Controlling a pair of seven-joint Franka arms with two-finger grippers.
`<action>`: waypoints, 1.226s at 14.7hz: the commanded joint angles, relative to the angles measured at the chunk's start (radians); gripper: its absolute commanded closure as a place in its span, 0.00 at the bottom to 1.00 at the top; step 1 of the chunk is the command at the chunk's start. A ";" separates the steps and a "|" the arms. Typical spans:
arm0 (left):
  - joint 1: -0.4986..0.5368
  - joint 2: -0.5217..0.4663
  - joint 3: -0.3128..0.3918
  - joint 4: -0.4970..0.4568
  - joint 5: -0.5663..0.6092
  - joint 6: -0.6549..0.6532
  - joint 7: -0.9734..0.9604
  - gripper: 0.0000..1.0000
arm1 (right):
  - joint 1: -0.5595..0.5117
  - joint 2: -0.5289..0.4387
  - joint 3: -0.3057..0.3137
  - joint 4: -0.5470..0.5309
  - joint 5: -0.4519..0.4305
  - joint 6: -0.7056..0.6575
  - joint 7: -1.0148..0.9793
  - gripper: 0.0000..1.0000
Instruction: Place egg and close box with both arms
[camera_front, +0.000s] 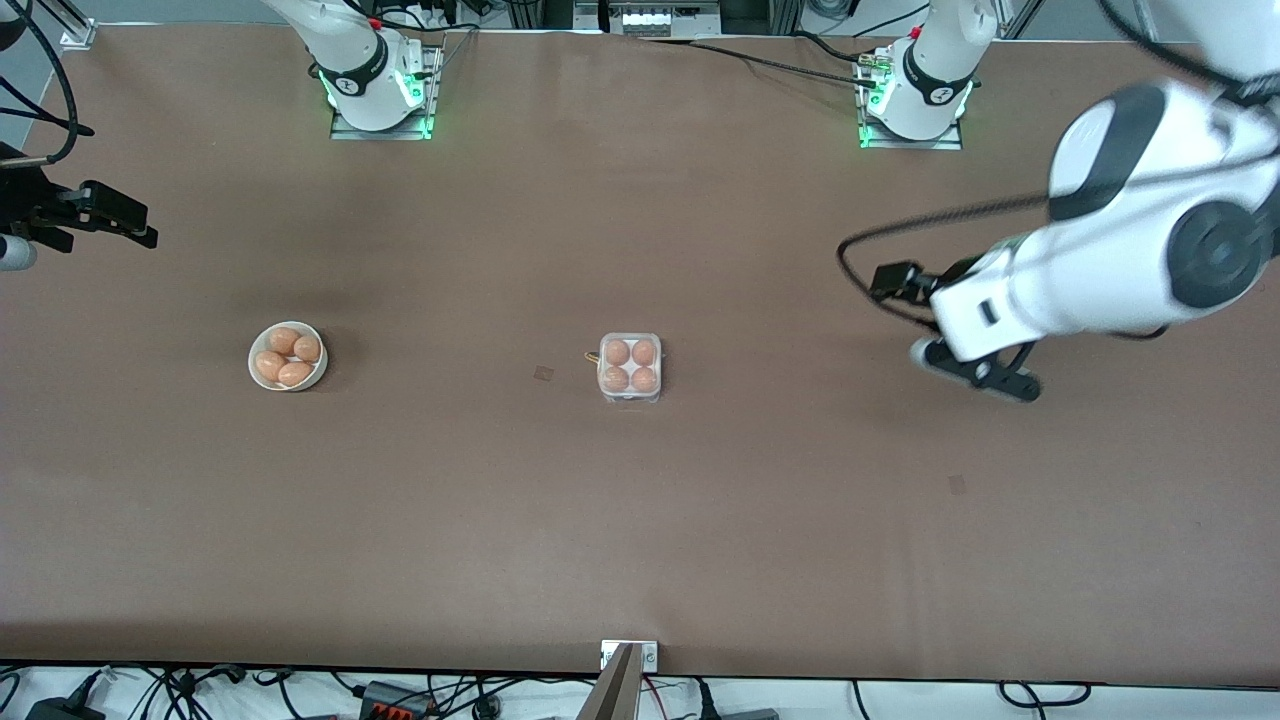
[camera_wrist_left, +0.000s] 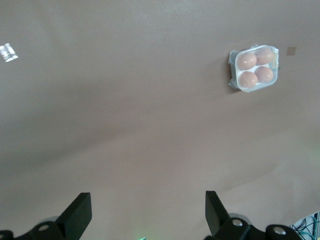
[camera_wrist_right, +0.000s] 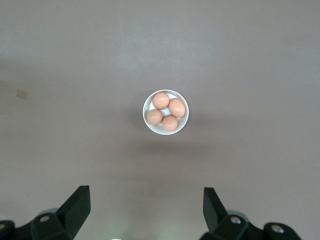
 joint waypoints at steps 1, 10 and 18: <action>0.050 -0.081 -0.004 -0.017 0.064 -0.057 0.018 0.00 | 0.000 0.007 0.008 0.021 0.015 -0.015 0.007 0.00; 0.159 -0.101 -0.001 -0.014 0.129 -0.117 0.000 0.00 | -0.005 0.007 0.008 0.021 0.016 -0.016 0.005 0.00; 0.165 -0.328 -0.013 -0.327 0.154 0.027 -0.077 0.00 | -0.002 0.007 0.008 0.021 0.015 -0.013 0.007 0.00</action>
